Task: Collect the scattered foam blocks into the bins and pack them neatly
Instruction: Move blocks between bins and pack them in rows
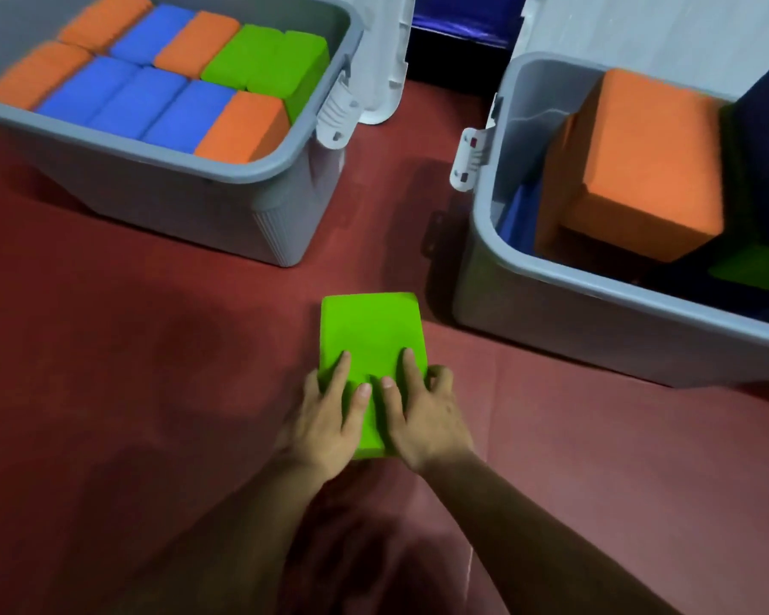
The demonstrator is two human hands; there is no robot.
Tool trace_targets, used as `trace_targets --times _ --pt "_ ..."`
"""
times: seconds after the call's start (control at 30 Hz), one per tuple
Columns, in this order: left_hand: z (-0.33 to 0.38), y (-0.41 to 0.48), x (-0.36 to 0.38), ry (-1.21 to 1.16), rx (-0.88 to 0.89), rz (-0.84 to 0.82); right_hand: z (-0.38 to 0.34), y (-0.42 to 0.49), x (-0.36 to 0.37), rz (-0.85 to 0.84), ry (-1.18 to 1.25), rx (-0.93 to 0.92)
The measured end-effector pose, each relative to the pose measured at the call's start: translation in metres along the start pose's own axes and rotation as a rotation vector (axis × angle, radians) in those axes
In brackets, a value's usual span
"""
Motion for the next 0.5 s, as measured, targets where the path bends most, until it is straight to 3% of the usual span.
trace_targets --times 0.1,0.17,0.27,0.4,0.5 --pt "-0.014 0.017 0.025 0.068 0.027 0.065 0.025 0.013 0.009 -0.041 -0.127 -0.095" --pt "-0.015 0.035 0.028 0.179 0.098 0.194 0.028 0.023 0.001 0.016 -0.286 -0.178" --pt "0.012 0.066 0.009 0.102 0.172 0.394 0.018 0.044 -0.028 0.049 -0.467 -0.340" --pt "0.085 0.089 -0.044 -0.052 0.300 0.492 -0.010 0.068 -0.102 0.027 -0.402 -0.488" --pt "0.127 0.088 -0.083 -0.141 0.356 0.558 -0.032 0.060 -0.161 0.107 -0.353 -0.568"
Point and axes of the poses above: each hand's wrist, its own y-axis towards the middle knuckle, its own x-axis out of the palm, z = x × y, the point moved 1 cm from there along y, towards the middle knuckle, and after that the axes turned 6 degrees about z, right-handed, at the moved point
